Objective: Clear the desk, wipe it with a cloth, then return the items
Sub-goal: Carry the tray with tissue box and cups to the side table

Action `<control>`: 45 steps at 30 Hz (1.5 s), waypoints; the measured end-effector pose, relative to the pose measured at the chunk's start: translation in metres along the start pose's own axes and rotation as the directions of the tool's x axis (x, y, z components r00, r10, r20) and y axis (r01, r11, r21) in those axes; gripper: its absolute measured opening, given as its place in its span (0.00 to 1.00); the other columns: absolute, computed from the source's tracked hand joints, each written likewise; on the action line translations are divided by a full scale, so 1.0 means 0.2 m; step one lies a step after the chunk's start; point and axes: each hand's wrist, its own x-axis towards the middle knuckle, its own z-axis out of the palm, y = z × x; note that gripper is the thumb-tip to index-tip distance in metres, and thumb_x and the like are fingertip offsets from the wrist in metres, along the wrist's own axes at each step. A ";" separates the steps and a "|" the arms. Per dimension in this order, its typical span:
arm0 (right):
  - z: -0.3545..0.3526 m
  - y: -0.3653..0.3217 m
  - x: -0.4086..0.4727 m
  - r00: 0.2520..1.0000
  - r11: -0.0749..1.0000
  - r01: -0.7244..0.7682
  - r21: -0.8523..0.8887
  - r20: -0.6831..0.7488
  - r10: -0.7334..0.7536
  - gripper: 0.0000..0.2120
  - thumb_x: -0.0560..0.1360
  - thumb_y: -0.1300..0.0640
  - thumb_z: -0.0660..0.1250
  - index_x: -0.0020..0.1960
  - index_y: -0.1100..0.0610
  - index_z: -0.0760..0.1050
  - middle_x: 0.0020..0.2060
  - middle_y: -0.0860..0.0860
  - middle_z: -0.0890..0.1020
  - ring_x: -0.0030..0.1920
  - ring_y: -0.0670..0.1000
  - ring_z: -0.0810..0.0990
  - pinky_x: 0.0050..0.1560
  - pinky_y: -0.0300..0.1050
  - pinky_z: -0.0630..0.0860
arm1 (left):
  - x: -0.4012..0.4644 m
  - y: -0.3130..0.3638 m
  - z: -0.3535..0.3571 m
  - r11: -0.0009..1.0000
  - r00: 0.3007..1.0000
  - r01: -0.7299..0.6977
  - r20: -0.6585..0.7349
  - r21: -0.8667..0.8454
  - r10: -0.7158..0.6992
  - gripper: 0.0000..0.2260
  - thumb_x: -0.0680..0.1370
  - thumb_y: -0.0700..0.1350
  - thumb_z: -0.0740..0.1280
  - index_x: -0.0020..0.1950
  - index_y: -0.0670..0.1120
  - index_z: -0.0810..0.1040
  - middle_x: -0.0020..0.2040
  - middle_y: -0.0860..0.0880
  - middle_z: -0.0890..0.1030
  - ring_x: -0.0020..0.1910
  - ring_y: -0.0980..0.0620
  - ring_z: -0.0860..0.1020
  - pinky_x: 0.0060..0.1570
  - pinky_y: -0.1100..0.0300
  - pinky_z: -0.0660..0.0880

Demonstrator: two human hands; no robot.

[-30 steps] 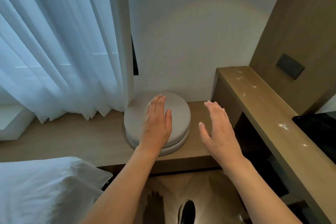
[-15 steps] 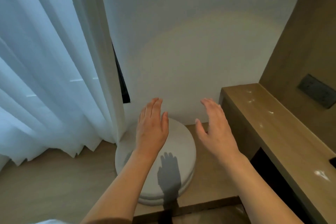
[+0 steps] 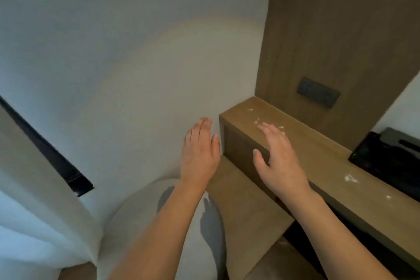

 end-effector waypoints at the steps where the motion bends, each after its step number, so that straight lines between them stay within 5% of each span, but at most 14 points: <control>1: -0.04 0.05 -0.01 0.999 0.999 -0.041 -0.019 -0.020 0.041 0.27 0.81 0.53 0.63 0.78 0.50 0.59 0.77 0.46 0.62 0.74 0.38 0.51 0.75 0.39 0.46 | 0.03 0.05 0.05 0.999 0.999 -0.020 0.028 -0.029 0.021 0.21 0.83 0.49 0.55 0.71 0.39 0.73 0.69 0.40 0.76 0.68 0.41 0.74 0.69 0.46 0.70; 6: -0.25 0.31 -0.14 0.950 0.958 -0.278 -0.071 -0.170 0.263 0.27 0.80 0.55 0.64 0.77 0.51 0.61 0.76 0.47 0.64 0.77 0.45 0.56 0.76 0.42 0.47 | 0.10 0.36 0.34 0.970 0.963 -0.169 0.182 -0.174 0.200 0.19 0.84 0.46 0.60 0.73 0.41 0.70 0.72 0.43 0.73 0.72 0.45 0.69 0.73 0.45 0.66; 12: -0.44 0.58 -0.38 0.807 0.840 -0.542 -0.024 -0.295 0.512 0.29 0.79 0.53 0.65 0.77 0.48 0.59 0.76 0.45 0.62 0.78 0.46 0.56 0.77 0.48 0.54 | 0.07 0.77 0.59 0.895 0.861 -0.317 0.302 -0.313 0.410 0.19 0.84 0.48 0.60 0.75 0.45 0.69 0.74 0.47 0.71 0.74 0.50 0.67 0.76 0.50 0.63; 23: -0.62 0.98 -0.51 0.635 0.700 -0.709 0.083 -0.357 0.685 0.29 0.79 0.55 0.65 0.77 0.50 0.60 0.75 0.46 0.64 0.75 0.46 0.61 0.76 0.51 0.61 | 0.00 1.11 1.00 0.830 0.731 -0.305 0.444 -0.467 0.518 0.20 0.85 0.48 0.59 0.76 0.46 0.67 0.75 0.49 0.69 0.75 0.53 0.64 0.76 0.51 0.63; 26: -0.68 1.19 -0.50 0.509 0.616 -0.737 0.276 -0.372 0.776 0.28 0.79 0.55 0.65 0.76 0.50 0.62 0.74 0.47 0.65 0.68 0.47 0.69 0.72 0.52 0.67 | 0.05 1.19 1.16 0.864 0.727 -0.226 0.513 -0.449 0.457 0.21 0.85 0.49 0.59 0.77 0.46 0.66 0.76 0.49 0.68 0.76 0.53 0.64 0.76 0.56 0.60; 30: -0.80 1.52 -0.46 0.354 0.495 -0.745 0.448 -0.363 0.862 0.25 0.79 0.56 0.64 0.75 0.51 0.64 0.74 0.49 0.66 0.71 0.51 0.67 0.70 0.52 0.68 | 0.14 1.29 1.40 0.938 0.688 0.001 0.681 -0.347 0.251 0.22 0.85 0.51 0.60 0.78 0.47 0.65 0.76 0.47 0.68 0.75 0.50 0.66 0.74 0.52 0.64; 34: -0.89 1.86 -0.41 0.244 0.392 -0.730 0.560 -0.323 0.914 0.25 0.80 0.57 0.63 0.76 0.52 0.63 0.73 0.50 0.68 0.61 0.49 0.73 0.62 0.48 0.69 | 0.24 1.40 1.62 0.925 0.551 0.341 0.833 -0.171 -0.049 0.21 0.84 0.49 0.61 0.77 0.46 0.67 0.73 0.46 0.72 0.70 0.46 0.72 0.69 0.48 0.70; 37: -0.91 2.11 -0.39 0.164 0.283 -0.747 0.602 -0.246 0.955 0.25 0.80 0.57 0.62 0.76 0.54 0.62 0.72 0.53 0.70 0.67 0.54 0.71 0.63 0.50 0.69 | 0.29 1.49 1.80 0.861 0.436 0.497 0.889 -0.109 -0.140 0.13 0.84 0.46 0.61 0.67 0.46 0.75 0.60 0.47 0.78 0.63 0.46 0.75 0.63 0.52 0.71; 40: -0.91 2.35 -0.35 0.078 0.163 -0.775 0.610 -0.164 0.983 0.25 0.80 0.58 0.61 0.76 0.57 0.62 0.71 0.53 0.70 0.64 0.56 0.73 0.59 0.48 0.68 | 0.31 1.56 2.02 0.823 0.341 0.566 0.923 -0.050 -0.178 0.11 0.84 0.45 0.60 0.64 0.44 0.76 0.54 0.48 0.78 0.58 0.46 0.74 0.57 0.56 0.68; 45: -0.85 2.74 -0.30 -0.022 0.018 -0.822 0.570 -0.063 0.998 0.26 0.79 0.59 0.61 0.76 0.61 0.62 0.70 0.59 0.71 0.68 0.61 0.71 0.66 0.53 0.68 | 0.32 1.61 2.49 0.816 0.273 0.577 0.939 0.014 -0.209 0.10 0.83 0.42 0.62 0.57 0.38 0.79 0.51 0.42 0.80 0.54 0.43 0.78 0.51 0.56 0.72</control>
